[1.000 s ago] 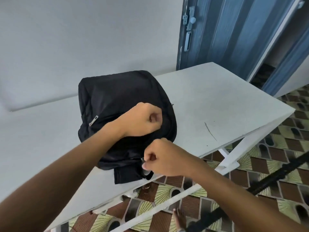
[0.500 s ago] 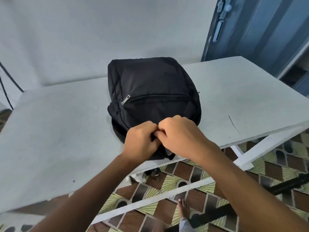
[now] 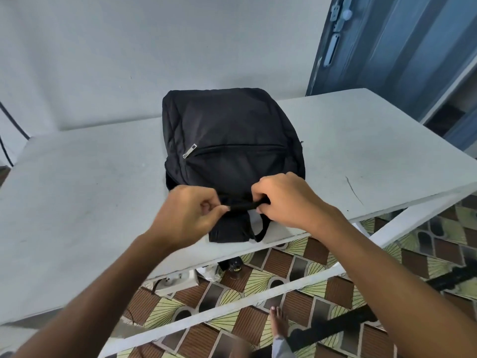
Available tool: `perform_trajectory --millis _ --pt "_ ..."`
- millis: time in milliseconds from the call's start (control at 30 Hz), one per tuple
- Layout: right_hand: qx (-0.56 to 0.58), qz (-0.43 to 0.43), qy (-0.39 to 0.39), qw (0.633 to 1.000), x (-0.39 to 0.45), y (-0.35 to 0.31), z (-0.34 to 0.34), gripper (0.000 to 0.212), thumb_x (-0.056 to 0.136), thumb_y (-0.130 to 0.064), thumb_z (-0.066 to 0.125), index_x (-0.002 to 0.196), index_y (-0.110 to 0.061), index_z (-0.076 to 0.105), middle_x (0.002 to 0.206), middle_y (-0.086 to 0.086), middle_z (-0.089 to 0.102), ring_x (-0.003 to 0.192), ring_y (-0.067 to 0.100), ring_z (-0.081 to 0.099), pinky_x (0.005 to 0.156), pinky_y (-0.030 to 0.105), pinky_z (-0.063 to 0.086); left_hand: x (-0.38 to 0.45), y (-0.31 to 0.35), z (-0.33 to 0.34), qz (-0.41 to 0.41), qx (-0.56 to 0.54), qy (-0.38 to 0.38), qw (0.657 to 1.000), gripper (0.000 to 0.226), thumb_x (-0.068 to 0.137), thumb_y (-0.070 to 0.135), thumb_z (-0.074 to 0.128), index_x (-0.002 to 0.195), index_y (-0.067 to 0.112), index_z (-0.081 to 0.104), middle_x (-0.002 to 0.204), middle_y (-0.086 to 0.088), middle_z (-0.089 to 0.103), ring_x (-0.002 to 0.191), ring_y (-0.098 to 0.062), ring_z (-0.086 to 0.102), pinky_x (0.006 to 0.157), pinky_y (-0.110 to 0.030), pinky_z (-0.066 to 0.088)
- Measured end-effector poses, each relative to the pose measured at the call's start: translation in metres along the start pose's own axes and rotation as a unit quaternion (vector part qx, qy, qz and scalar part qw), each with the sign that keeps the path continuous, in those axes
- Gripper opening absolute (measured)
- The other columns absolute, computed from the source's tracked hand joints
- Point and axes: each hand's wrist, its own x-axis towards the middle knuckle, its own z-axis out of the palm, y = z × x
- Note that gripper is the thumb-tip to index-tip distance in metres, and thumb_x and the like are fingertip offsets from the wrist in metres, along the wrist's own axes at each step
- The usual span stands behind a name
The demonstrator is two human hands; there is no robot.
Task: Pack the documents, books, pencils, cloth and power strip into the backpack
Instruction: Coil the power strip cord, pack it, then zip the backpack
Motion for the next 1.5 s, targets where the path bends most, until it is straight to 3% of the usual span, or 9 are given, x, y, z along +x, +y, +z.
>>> perform_trajectory --millis 233,400,500,733,967,1100,1233,1333,1500 --pt "-0.020 0.024 -0.083 0.996 0.012 -0.005 -0.002 0.024 0.076 -0.004 0.061 0.064 -0.021 0.048 0.063 -0.004 0.049 0.060 0.020 0.048 0.050 0.026 0.032 -0.025 -0.077 -0.046 -0.107 -0.008 0.018 0.994 0.035 0.071 0.056 0.060 0.054 0.025 0.059 0.044 0.005 0.048 0.042 -0.013 0.044 0.050 -0.021 0.037" --pt "-0.052 0.016 -0.149 0.987 0.025 -0.017 0.000 0.031 0.064 0.005 0.052 0.057 -0.019 0.035 0.059 -0.003 0.039 0.057 0.022 0.038 0.050 0.028 0.030 -0.003 -0.115 -0.049 -0.121 0.064 0.090 0.986 0.019 0.078 0.030 0.077 0.068 0.015 0.073 0.056 0.021 0.061 0.057 -0.013 0.059 0.059 -0.024 0.047" --pt "-0.078 0.009 -0.169 0.982 0.024 -0.023 -0.001 0.030 0.062 0.007 0.047 0.058 -0.019 0.033 0.058 -0.003 0.035 0.055 0.021 0.034 0.048 0.027 0.027 0.017 -0.133 -0.050 -0.118 0.121 0.111 0.979 0.017 0.081 0.029 0.075 0.074 0.014 0.075 0.070 0.006 0.071 0.061 -0.017 0.062 0.063 -0.029 0.048" --pt "-0.079 -0.050 -0.184 0.978 0.023 -0.027 -0.001 0.023 0.042 -0.002 0.031 0.059 -0.018 0.027 0.057 0.000 0.027 0.054 0.022 0.026 0.047 0.029 0.022 0.063 -0.156 -0.052 -0.120 0.242 0.050 0.961 0.022 0.090 0.037 0.062 0.090 0.020 0.075 0.091 -0.005 0.074 0.085 -0.034 0.064 0.072 -0.036 0.046" --pt "-0.069 -0.060 -0.172 0.981 0.023 -0.024 0.006 0.024 0.056 0.005 0.040 0.062 -0.017 0.034 0.060 0.001 0.036 0.055 0.022 0.034 0.049 0.028 0.027 0.072 -0.151 -0.047 -0.186 0.227 0.048 0.955 0.016 0.088 0.030 0.063 0.095 0.019 0.072 0.097 -0.004 0.071 0.091 -0.033 0.062 0.074 -0.037 0.046" --pt "-0.089 -0.039 -0.138 0.986 0.014 -0.011 0.014 0.026 0.075 -0.002 0.056 0.090 -0.023 0.050 0.089 -0.001 0.054 0.083 0.022 0.051 0.079 0.035 0.038 0.049 -0.097 -0.044 0.025 0.170 0.213 0.962 0.019 0.076 0.009 0.064 0.094 0.004 0.065 0.085 -0.011 0.061 0.083 -0.031 0.054 0.074 -0.039 0.045" --pt "-0.224 -0.004 -0.067 0.972 0.006 0.011 0.021 0.064 0.076 -0.017 0.069 0.132 -0.019 0.038 0.123 0.009 0.043 0.118 0.031 0.038 0.104 0.053 0.026 0.019 -0.037 -0.021 0.242 0.118 -0.008 0.963 0.031 0.079 0.036 0.070 0.092 0.009 0.069 0.094 -0.006 0.061 0.085 -0.024 0.054 0.076 -0.037 0.044" --pt "-0.211 -0.020 -0.078 0.974 0.006 0.025 0.019 0.064 0.077 -0.026 0.070 0.134 -0.022 0.042 0.126 0.007 0.041 0.122 0.029 0.040 0.112 0.056 0.017 0.012 -0.028 0.013 0.196 0.248 -0.148 0.937 0.059 0.073 0.065 0.057 0.112 0.022 0.064 0.116 -0.001 0.057 0.104 -0.019 0.052 0.086 -0.039 0.042" --pt "-0.095 -0.075 -0.090 0.989 0.011 0.035 0.006 0.036 0.086 -0.021 0.059 0.121 -0.022 0.059 0.121 -0.002 0.048 0.113 0.020 0.047 0.113 0.035 0.023 0.037 -0.006 0.015 0.119 0.250 -0.197 0.941 0.027 0.083 0.039 0.062 0.101 0.019 0.065 0.098 0.003 0.064 0.098 -0.022 0.057 0.076 -0.035 0.043"
